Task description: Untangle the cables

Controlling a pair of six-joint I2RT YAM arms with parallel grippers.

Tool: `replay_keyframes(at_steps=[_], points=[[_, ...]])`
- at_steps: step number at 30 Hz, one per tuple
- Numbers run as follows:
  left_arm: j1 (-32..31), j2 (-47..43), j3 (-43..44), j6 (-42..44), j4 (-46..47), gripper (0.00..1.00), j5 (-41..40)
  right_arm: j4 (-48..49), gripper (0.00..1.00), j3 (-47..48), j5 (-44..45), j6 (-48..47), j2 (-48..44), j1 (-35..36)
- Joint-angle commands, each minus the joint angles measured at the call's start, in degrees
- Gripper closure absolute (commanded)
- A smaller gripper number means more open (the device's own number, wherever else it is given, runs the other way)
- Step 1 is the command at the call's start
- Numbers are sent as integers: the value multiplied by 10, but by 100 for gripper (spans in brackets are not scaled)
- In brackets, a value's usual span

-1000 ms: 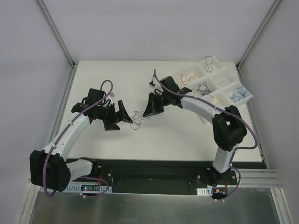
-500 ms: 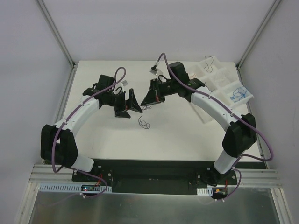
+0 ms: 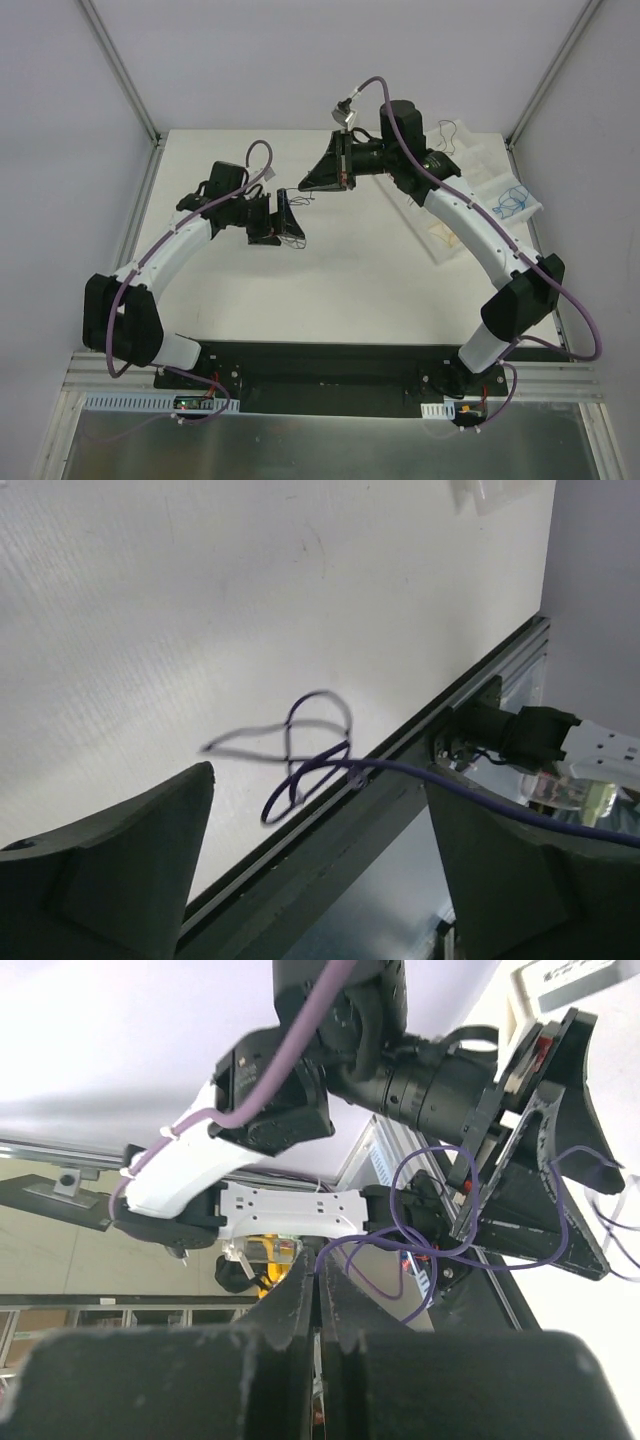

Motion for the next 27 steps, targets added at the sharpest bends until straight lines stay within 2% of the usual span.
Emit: replay_keyframes(at_steps=[1, 6, 10, 12, 16, 23, 27], points=[[-1, -71, -36, 20, 61, 8, -24, 47, 99, 45, -16, 71, -31, -4], [-1, -98, -56, 2, 120, 4, -51, 122, 99, 47, -27, 152, -31, -4], [-3, -61, -37, -37, 169, 10, -15, 200, 100, 47, -31, 225, -32, -4], [-5, -31, -22, -56, 183, 19, -14, 230, 99, 54, -30, 256, -32, -3], [-5, 26, 5, -92, 191, 49, -20, 240, 99, 79, -27, 274, -34, -4], [30, 134, -32, -133, 189, 66, -30, 198, 99, 193, -12, 272, -35, -8], [62, 175, -57, -94, 177, 73, -30, 144, 100, 344, 1, 278, -6, -22]])
